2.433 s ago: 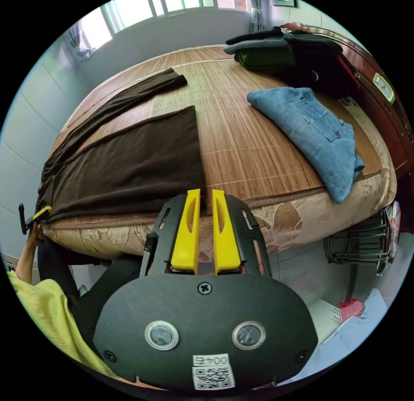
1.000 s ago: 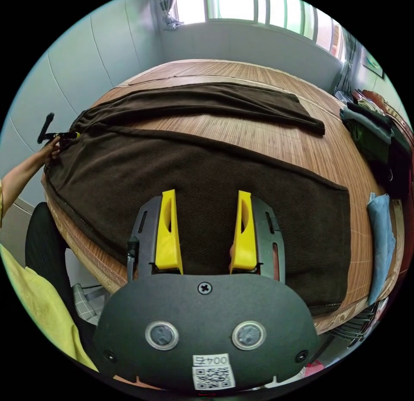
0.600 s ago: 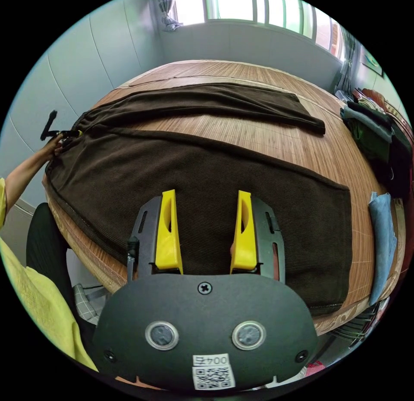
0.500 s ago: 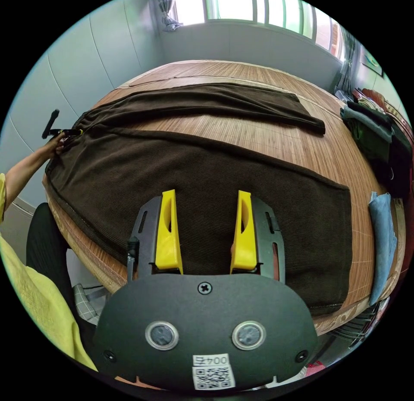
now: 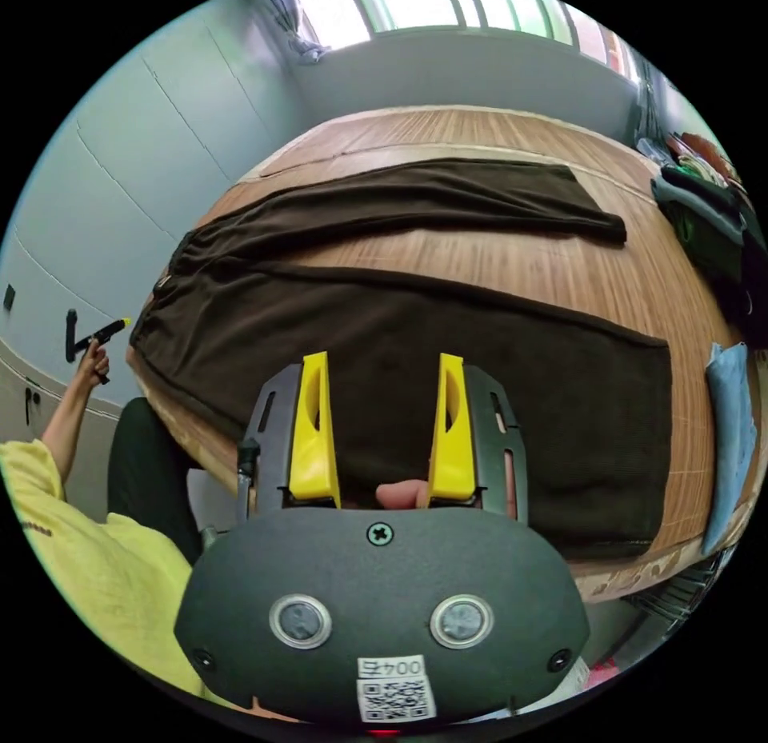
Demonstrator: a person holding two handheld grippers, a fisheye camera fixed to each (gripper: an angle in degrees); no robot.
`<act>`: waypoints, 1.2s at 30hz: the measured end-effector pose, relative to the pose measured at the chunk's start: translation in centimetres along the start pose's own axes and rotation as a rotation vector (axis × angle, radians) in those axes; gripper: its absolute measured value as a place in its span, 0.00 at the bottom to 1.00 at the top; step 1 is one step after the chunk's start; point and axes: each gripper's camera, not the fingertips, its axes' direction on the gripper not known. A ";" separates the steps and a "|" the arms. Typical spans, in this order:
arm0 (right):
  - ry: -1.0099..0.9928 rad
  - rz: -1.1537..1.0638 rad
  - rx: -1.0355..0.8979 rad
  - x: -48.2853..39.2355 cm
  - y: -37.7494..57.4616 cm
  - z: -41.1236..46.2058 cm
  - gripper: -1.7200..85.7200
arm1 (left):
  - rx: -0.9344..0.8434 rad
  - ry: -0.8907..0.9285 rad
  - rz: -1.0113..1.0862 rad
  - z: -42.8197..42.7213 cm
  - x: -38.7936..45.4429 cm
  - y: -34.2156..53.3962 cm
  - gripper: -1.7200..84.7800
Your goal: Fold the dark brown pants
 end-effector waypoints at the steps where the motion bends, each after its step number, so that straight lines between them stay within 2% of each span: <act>1: -0.004 -0.003 -0.052 -0.9 -0.6 0.8 0.25 | -0.008 0.003 -0.012 -0.1 -0.5 0.7 0.10; 7: 0.014 0.014 -0.352 -3.0 -3.3 7.6 0.24 | -0.052 -0.032 0.014 0.6 -0.8 0.9 0.11; 14: 0.151 -0.024 -0.530 -3.2 -7.5 13.2 0.21 | -0.119 -0.082 0.035 1.6 -0.3 -0.5 0.11; 24: 0.155 -0.073 -0.471 -2.1 -8.3 16.9 0.20 | -0.154 -0.051 0.074 1.7 -0.5 -1.4 0.10; 28: 0.161 -0.086 -0.498 -1.8 -9.3 18.7 0.20 | -0.208 -0.035 0.045 0.9 -1.1 -2.5 0.06; 32: 0.176 -0.064 -0.550 -1.6 -10.7 20.5 0.20 | -0.053 0.000 0.056 -1.9 0.3 -4.3 0.04; 36: 0.166 -0.060 -0.557 -1.1 -11.4 21.5 0.20 | -0.042 0.026 0.135 -1.2 3.6 -7.3 0.04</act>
